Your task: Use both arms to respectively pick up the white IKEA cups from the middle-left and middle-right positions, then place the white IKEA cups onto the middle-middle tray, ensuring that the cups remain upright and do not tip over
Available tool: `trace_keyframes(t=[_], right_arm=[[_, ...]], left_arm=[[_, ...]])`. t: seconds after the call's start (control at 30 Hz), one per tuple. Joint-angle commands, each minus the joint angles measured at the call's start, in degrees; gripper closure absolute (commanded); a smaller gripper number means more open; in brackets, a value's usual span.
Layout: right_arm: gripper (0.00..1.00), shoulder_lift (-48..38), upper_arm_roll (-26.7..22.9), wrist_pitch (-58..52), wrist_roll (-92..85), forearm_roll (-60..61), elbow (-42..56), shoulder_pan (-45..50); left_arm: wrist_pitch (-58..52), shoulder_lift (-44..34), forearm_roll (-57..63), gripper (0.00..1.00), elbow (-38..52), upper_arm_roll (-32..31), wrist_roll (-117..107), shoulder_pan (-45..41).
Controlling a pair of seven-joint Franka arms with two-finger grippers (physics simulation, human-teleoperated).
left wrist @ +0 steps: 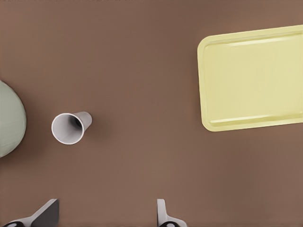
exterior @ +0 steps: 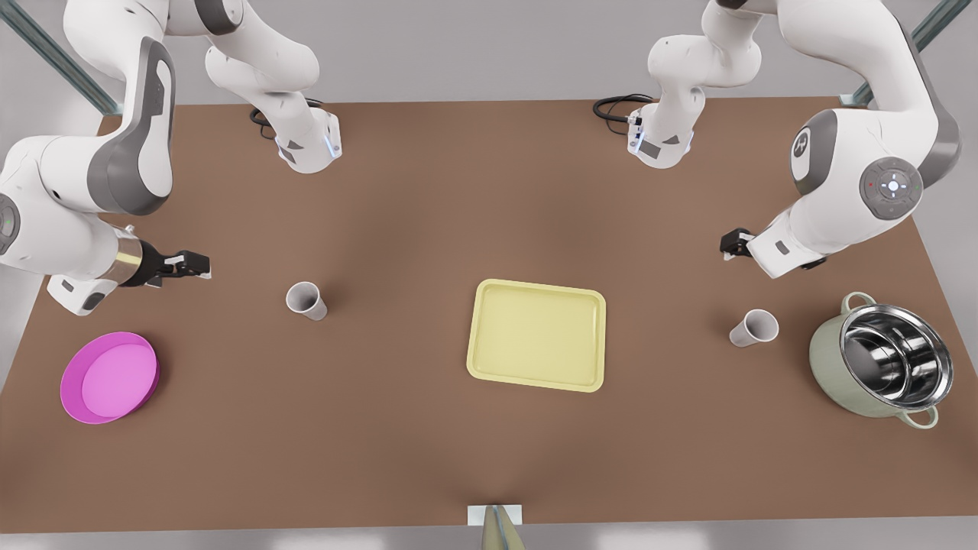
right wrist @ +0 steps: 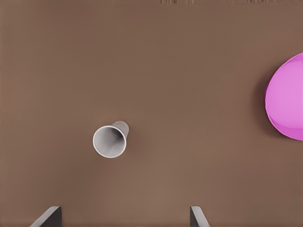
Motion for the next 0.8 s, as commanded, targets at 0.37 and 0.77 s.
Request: trace_keyframes(t=[0.37,0.77], right_arm=[[0.00,5.56,0.43,20.81,0.68,0.43,-14.30,5.26],[0.00,0.90,0.43,46.74,1.47,0.95,-37.94,4.74]], left_arm=[[0.00,-0.66,0.03,0.00,-0.14,0.01,-0.03,-0.70],[23.72,3.38,0.20,0.00,-9.98,7.92,-0.91,-0.61]])
